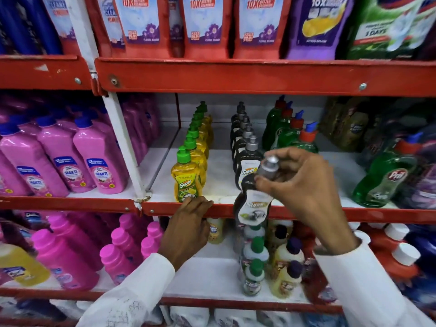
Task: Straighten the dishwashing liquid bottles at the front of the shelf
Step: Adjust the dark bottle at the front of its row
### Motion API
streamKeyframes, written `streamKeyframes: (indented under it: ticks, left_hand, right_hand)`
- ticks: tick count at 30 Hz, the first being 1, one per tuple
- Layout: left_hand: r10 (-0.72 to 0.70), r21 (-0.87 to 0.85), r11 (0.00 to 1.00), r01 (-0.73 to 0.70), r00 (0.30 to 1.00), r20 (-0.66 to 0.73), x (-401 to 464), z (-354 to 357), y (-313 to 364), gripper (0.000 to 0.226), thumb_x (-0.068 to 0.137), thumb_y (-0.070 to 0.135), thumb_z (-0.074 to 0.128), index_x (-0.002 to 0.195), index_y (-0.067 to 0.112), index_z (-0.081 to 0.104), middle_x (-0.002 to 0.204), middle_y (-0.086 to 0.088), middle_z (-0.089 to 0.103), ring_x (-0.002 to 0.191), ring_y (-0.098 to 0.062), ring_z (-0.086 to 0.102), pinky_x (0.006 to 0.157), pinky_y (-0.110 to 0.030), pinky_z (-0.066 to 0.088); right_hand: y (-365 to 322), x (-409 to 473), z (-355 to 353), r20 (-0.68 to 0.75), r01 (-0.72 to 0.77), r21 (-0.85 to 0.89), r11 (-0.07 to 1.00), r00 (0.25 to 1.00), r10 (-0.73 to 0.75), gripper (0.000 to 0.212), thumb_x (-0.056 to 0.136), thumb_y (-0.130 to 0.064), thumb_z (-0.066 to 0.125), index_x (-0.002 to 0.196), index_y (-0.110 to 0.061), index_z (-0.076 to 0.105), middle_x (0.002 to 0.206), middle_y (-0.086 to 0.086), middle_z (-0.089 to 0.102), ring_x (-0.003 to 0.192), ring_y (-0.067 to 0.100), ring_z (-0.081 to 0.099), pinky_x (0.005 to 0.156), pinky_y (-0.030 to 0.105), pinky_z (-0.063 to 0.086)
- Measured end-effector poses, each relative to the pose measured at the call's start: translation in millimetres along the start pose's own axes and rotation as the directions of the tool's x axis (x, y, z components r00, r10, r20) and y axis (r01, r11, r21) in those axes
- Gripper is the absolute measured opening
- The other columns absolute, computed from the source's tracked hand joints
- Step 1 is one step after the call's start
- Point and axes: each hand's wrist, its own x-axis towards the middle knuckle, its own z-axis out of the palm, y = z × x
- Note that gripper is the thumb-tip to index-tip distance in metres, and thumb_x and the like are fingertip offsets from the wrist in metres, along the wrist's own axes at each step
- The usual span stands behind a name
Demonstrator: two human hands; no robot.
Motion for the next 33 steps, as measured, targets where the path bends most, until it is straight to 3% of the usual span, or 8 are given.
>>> streamKeyframes:
  ticks: [4,12,18,23,24,26,29,33]
  left_hand:
    - [-0.018,0.012,1.0,0.018,1.0,0.004,-0.8,-0.2,4.5,0.053,0.078,0.011,0.064,0.13,0.017,0.054,0.135,-0.005,0.057,0.124,-0.025,0.048,0.103,-0.042,0.048]
    - [-0.02,-0.014,1.0,0.02,1.0,0.006,-5.3,2.1,3.9,0.059,0.076,0.014,0.065,0.133,0.022,0.05,0.137,0.001,0.052,0.128,-0.02,0.043,0.1,-0.037,0.049]
    - [-0.008,0.041,0.999,0.006,0.999,0.032,-9.7,5.9,3.5,0.064,0.074,0.019,0.066,0.135,0.021,0.044,0.134,0.0,0.048,0.124,-0.02,0.042,0.102,-0.038,0.048]
    - [0.061,0.159,0.985,-0.063,0.998,0.02,-11.3,15.9,26.1,0.064,0.077,0.03,0.061,0.137,0.022,0.039,0.13,-0.007,0.047,0.122,-0.028,0.043,0.106,-0.048,0.04]
    - [0.095,0.157,0.983,-0.097,0.995,0.016,-10.2,19.8,33.0,0.063,0.079,0.03,0.059,0.138,0.022,0.039,0.132,-0.008,0.047,0.124,-0.028,0.043,0.108,-0.05,0.038]
    - [0.184,0.135,0.974,-0.184,0.983,0.015,-5.7,28.6,49.0,0.061,0.081,0.029,0.057,0.139,0.022,0.038,0.139,-0.009,0.045,0.129,-0.029,0.042,0.111,-0.051,0.035]
    - [0.305,0.089,0.948,-0.306,0.952,0.031,5.9,43.4,73.1,0.062,0.084,0.027,0.055,0.142,0.019,0.035,0.148,-0.009,0.041,0.138,-0.027,0.036,0.116,-0.049,0.03]
    - [0.374,0.081,0.921,-0.381,0.923,0.09,21.9,65.0,95.4,0.069,0.084,0.028,0.055,0.146,0.018,0.028,0.153,-0.008,0.036,0.143,-0.025,0.03,0.12,-0.043,0.021]
  right_hand:
    - [-7.6,35.4,-2.5,-0.064,0.006,-0.06,0.998,0.998,-0.01,0.04,0.06,-0.017,0.091,0.096,-0.023,0.074,0.076,-0.015,0.075,0.064,-0.002,0.071,0.063,0.018,0.059]
    - [17.3,72.4,31.5,0.036,-0.06,-0.182,0.982,0.997,0.068,0.041,0.062,-0.017,0.093,0.098,-0.015,0.074,0.083,-0.003,0.075,0.073,0.006,0.071,0.072,0.027,0.061]
    - [25.8,78.4,43.0,0.075,-0.025,-0.198,0.98,0.996,0.04,0.042,0.066,-0.016,0.09,0.105,-0.013,0.073,0.086,-0.002,0.072,0.065,-0.003,0.061,0.059,0.01,0.047]
    - [35.9,65.8,40.5,0.057,0.021,-0.131,0.991,0.998,-0.014,0.05,0.07,-0.016,0.088,0.117,-0.017,0.068,0.102,-0.006,0.075,0.065,-0.008,0.061,0.063,0.002,0.049]
    - [41.9,58.8,36.3,0.024,0.037,-0.124,0.992,0.999,-0.034,0.051,0.072,-0.019,0.088,0.118,-0.018,0.067,0.105,-0.009,0.072,0.07,-0.007,0.062,0.065,0.003,0.049]
    - [60.0,40.4,26.4,-0.103,0.082,-0.146,0.986,0.99,-0.097,0.048,0.075,-0.025,0.085,0.118,-0.022,0.067,0.11,-0.009,0.071,0.085,-0.001,0.061,0.075,0.015,0.054]
    - [97.8,13.3,11.0,-0.341,0.066,-0.153,0.986,0.933,-0.115,0.038,0.078,-0.024,0.08,0.113,-0.025,0.066,0.105,-0.003,0.069,0.09,0.017,0.063,0.079,0.032,0.055]
    - [145.6,5.7,-11.9,-0.57,-0.045,-0.122,0.991,0.821,-0.033,0.054,0.078,-0.022,0.079,0.125,-0.017,0.053,0.121,0.004,0.057,0.11,0.024,0.051,0.092,0.047,0.05]
